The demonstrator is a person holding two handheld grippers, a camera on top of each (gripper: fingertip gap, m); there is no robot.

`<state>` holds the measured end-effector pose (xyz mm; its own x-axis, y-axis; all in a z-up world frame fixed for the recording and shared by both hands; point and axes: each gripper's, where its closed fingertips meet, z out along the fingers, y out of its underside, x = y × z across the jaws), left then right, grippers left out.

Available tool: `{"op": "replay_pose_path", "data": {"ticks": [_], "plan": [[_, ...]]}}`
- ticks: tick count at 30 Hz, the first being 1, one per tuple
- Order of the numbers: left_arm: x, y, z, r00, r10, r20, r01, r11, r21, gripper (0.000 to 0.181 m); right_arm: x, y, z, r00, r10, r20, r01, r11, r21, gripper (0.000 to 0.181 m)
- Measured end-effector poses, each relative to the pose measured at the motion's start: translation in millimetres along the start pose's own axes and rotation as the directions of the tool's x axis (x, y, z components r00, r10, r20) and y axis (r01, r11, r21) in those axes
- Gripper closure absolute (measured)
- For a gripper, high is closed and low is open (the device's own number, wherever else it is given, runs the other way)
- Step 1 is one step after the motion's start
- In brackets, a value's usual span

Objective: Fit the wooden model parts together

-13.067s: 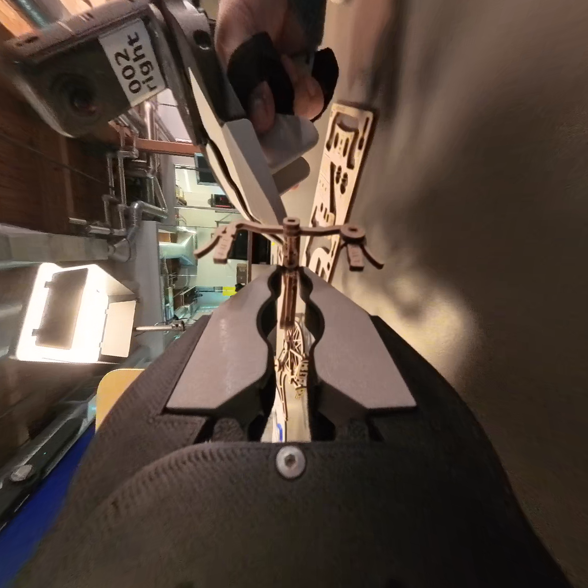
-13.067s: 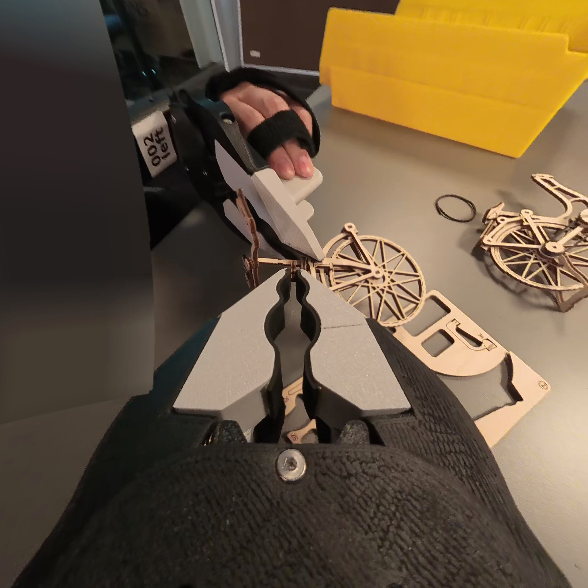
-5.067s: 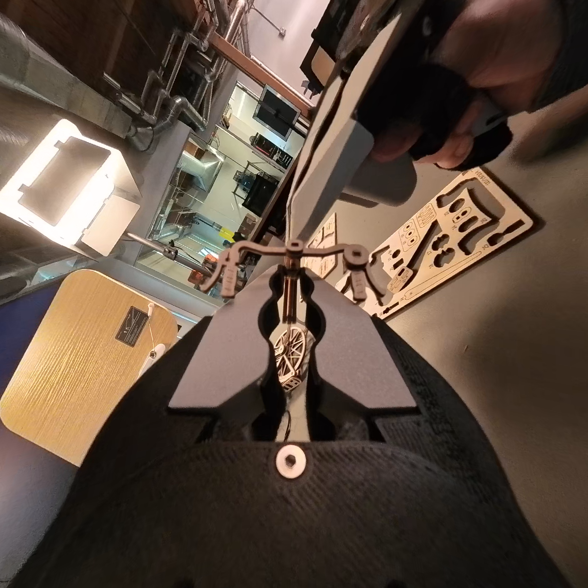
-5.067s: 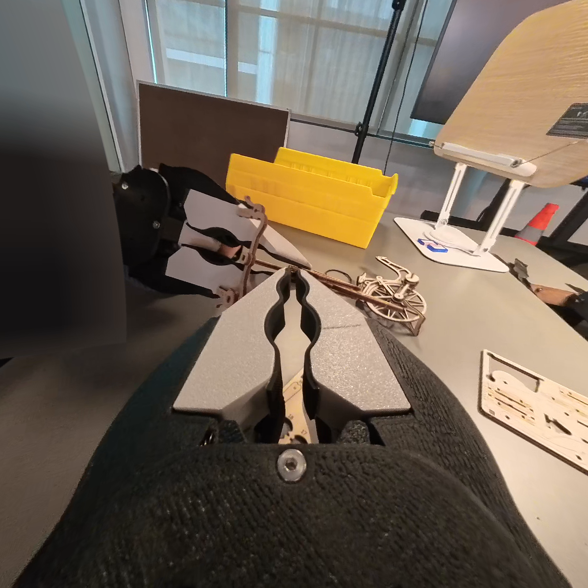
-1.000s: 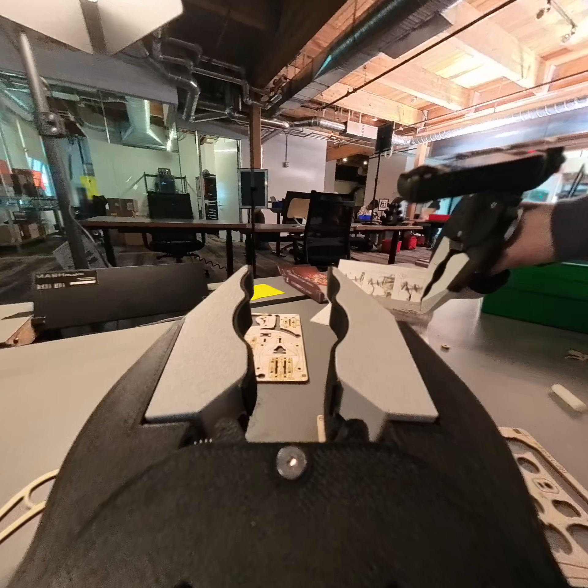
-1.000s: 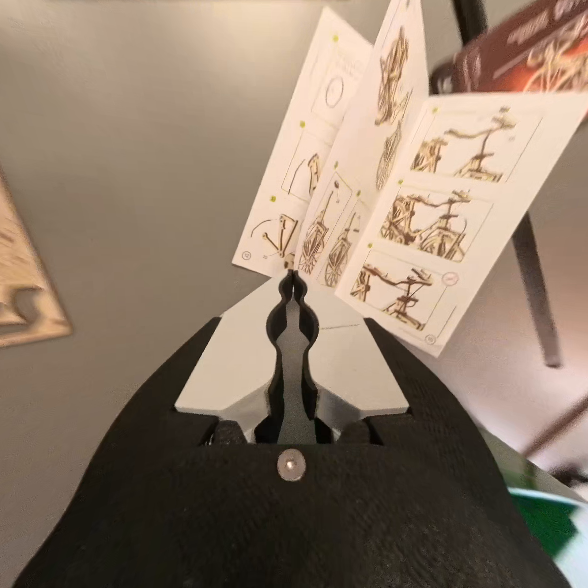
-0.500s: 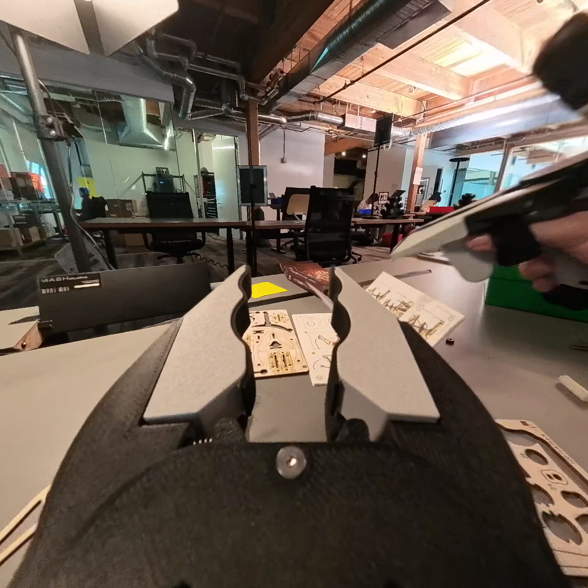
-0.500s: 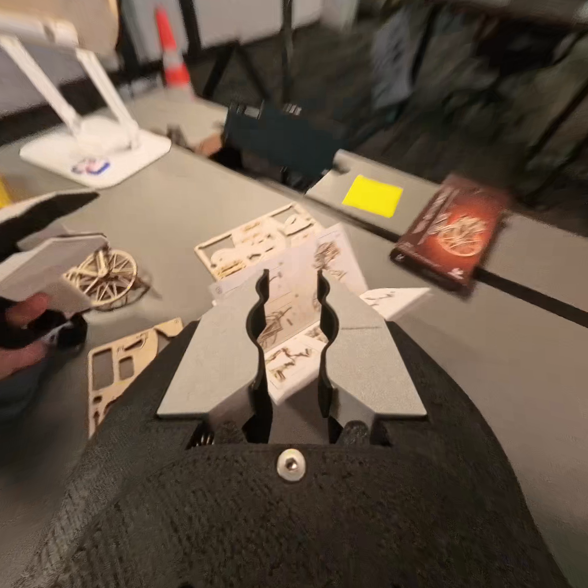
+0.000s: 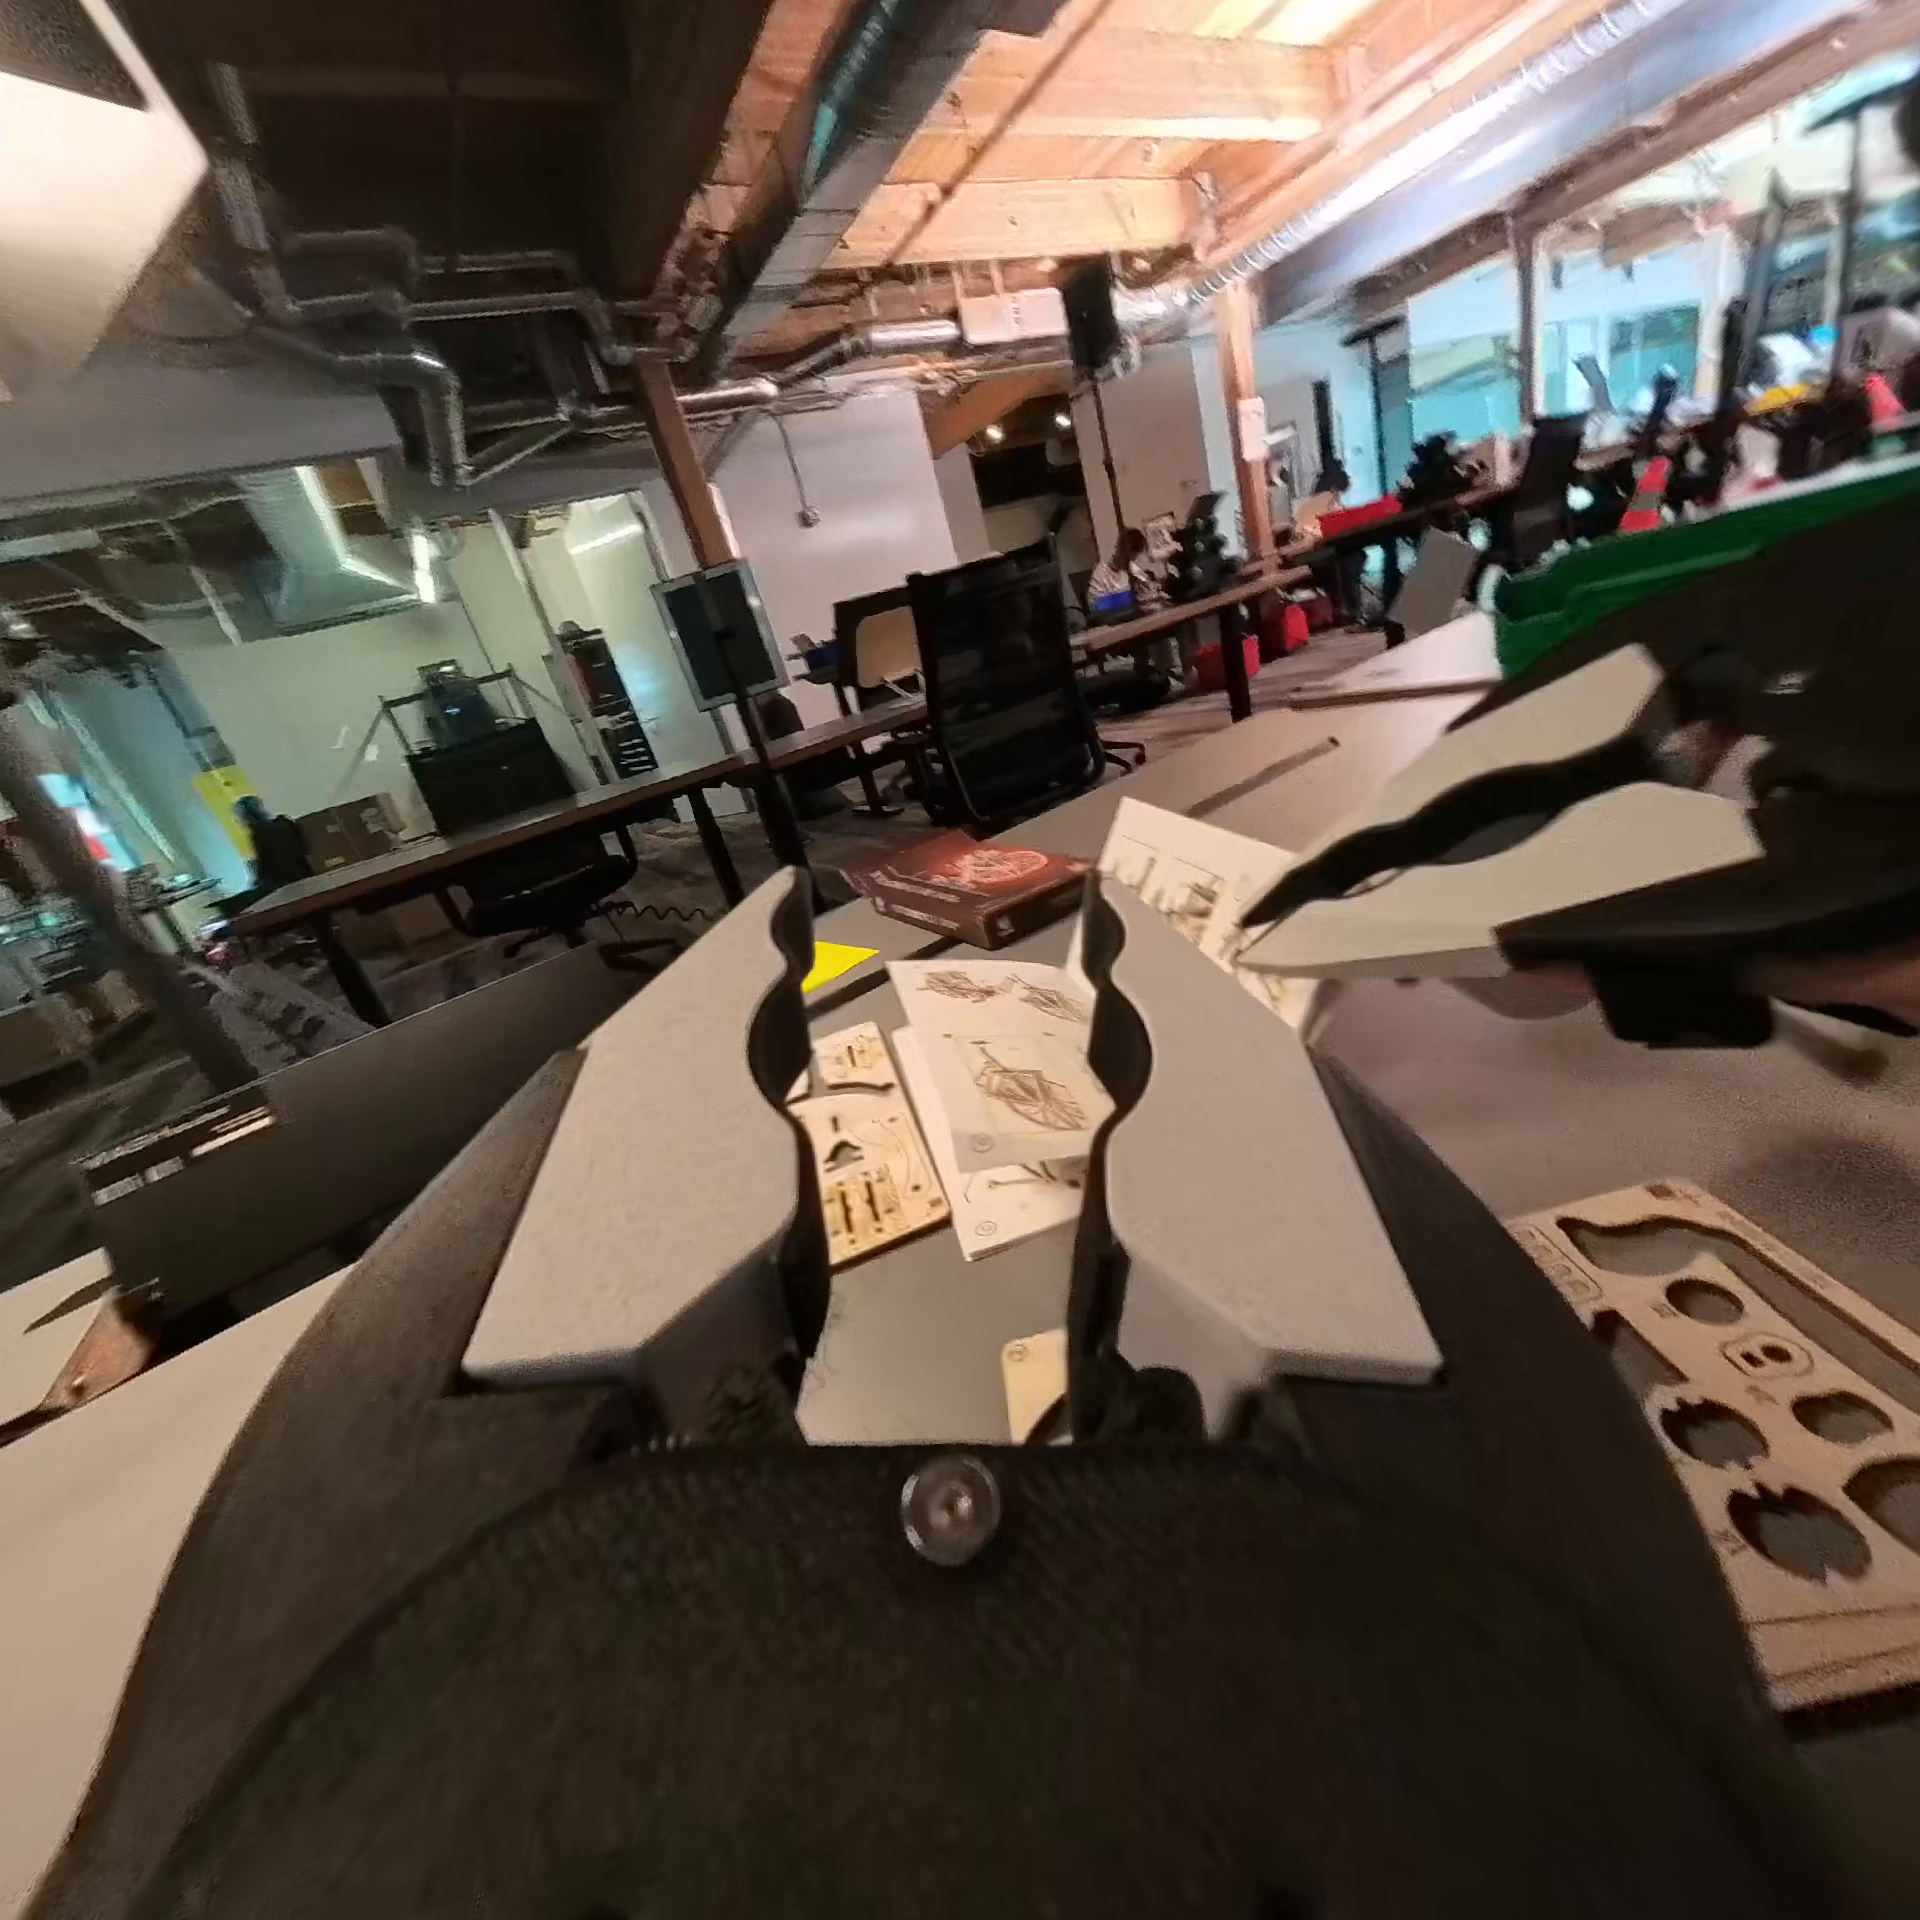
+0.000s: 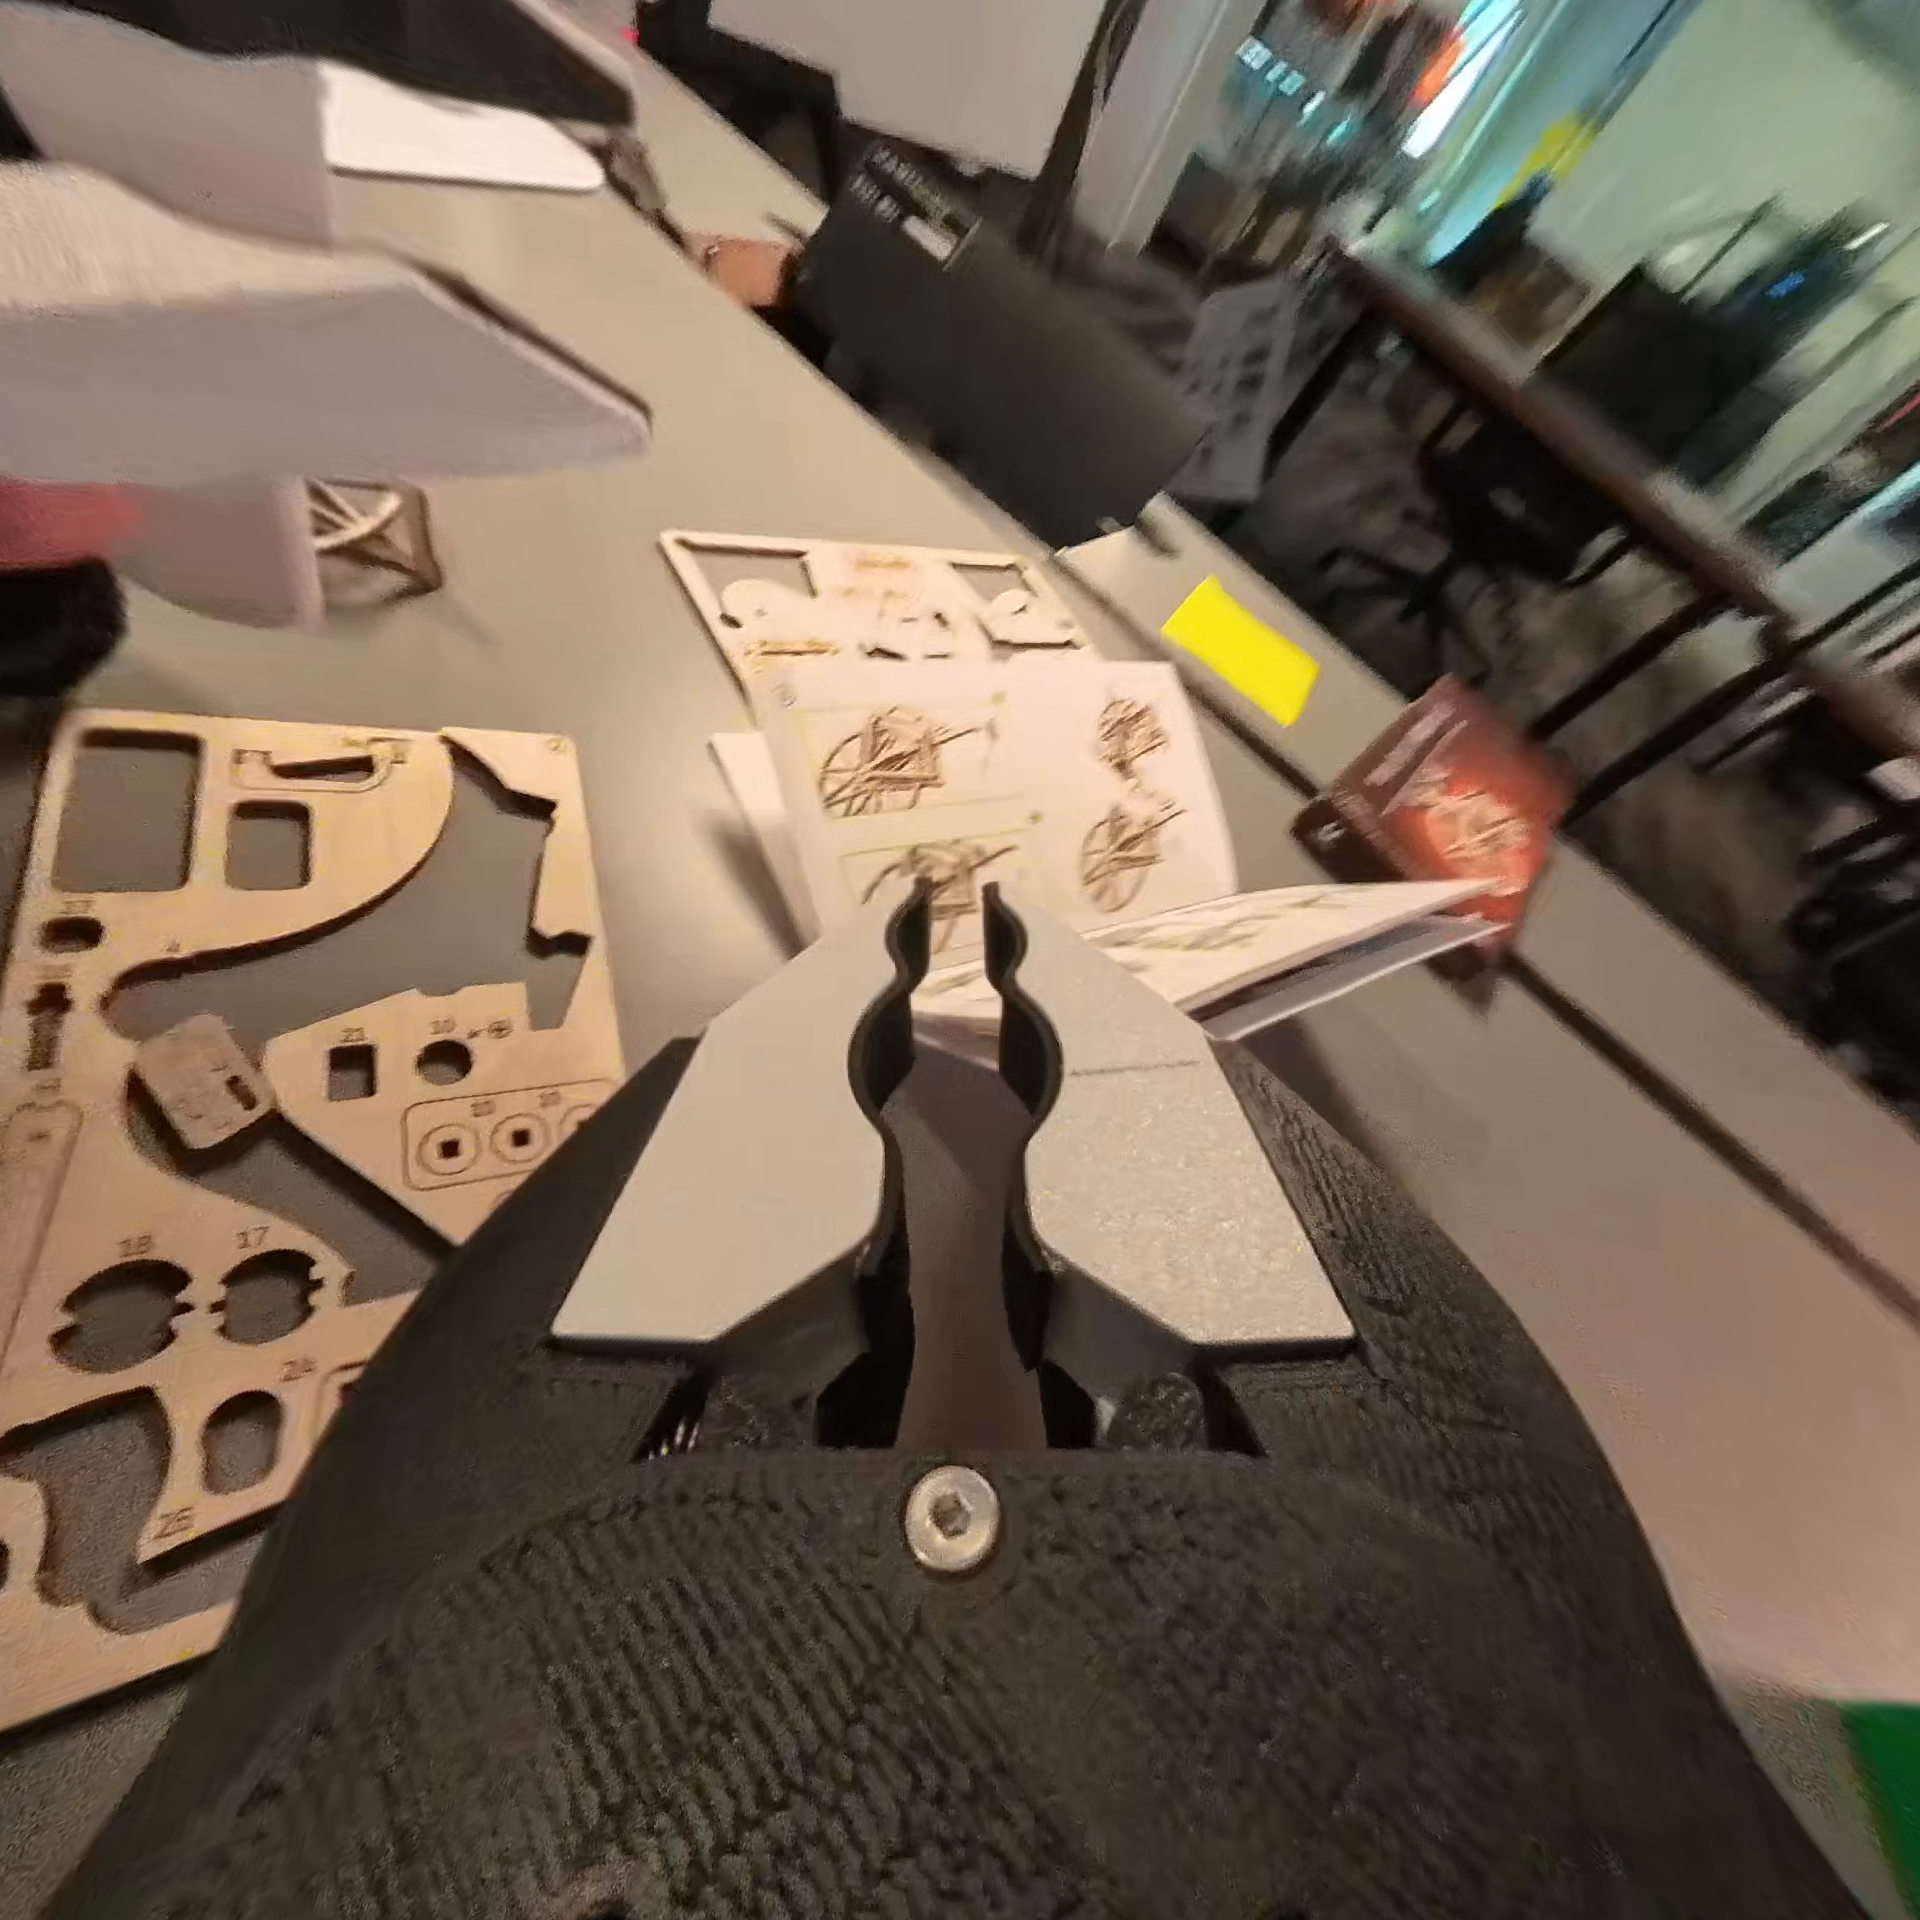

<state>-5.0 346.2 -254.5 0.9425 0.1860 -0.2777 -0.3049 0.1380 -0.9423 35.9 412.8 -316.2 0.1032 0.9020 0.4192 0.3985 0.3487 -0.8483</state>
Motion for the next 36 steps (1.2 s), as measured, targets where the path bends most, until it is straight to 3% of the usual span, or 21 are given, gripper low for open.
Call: {"op": "replay_pose_path", "data": {"ticks": [3, 5, 8, 11, 14, 18, 29, 36], "plan": [[23.2, 15.7, 7.6, 0.993, 0.049, -0.109, -0.061, 0.992, -0.108, 0.132, -4.8, 28.4, 11.0, 0.995, 0.079, 0.068, -0.068, 0.986, -0.154, 0.172], [37.1, 23.7, 13.6, 0.984, -0.019, -0.176, -0.02, 0.977, -0.214, 0.159, -6.7, 45.3, 14.4, 0.989, 0.113, 0.098, -0.086, 0.966, -0.246, 0.17], [48.1, 27.9, 29.9, 0.961, -0.142, -0.236, 0.049, 0.931, -0.362, 0.181, -3.0, 50.1, 15.9, 0.988, 0.133, 0.084, -0.105, 0.956, -0.274, 0.166], [40.4, 67.4, 43.2, 0.98, -0.029, -0.196, -0.08, 0.848, -0.524, 0.181, 3.0, 59.9, 16.7, 0.987, 0.154, 0.048, -0.13, 0.936, -0.326, 0.162], [41.6, 104.7, 45.0, 0.979, -0.011, -0.205, -0.125, 0.762, -0.635, 0.181, 9.0, 62.4, 15.5, 0.983, 0.181, 0.021, -0.164, 0.929, -0.333, 0.164], [41.1, 101.4, 45.2, 0.979, -0.008, -0.204, -0.123, 0.777, -0.618, 0.18, 17.2, 59.7, 11.5, 0.969, 0.246, 0.0, -0.234, 0.925, -0.299, 0.161], [57.2, 111.2, 39.5, 0.946, 0.087, -0.313, -0.274, 0.732, -0.624, 0.181, 37.0, 61.8, 1.3, 0.856, 0.516, 0.002, -0.5, 0.83, -0.247, 0.154], [63.2, 108.7, 37.7, 0.928, 0.127, -0.35, -0.324, 0.739, -0.591, 0.181, 40.0, 60.5, -0.5, 0.808, 0.588, 0.031, -0.567, 0.791, -0.23, 0.155]]}}
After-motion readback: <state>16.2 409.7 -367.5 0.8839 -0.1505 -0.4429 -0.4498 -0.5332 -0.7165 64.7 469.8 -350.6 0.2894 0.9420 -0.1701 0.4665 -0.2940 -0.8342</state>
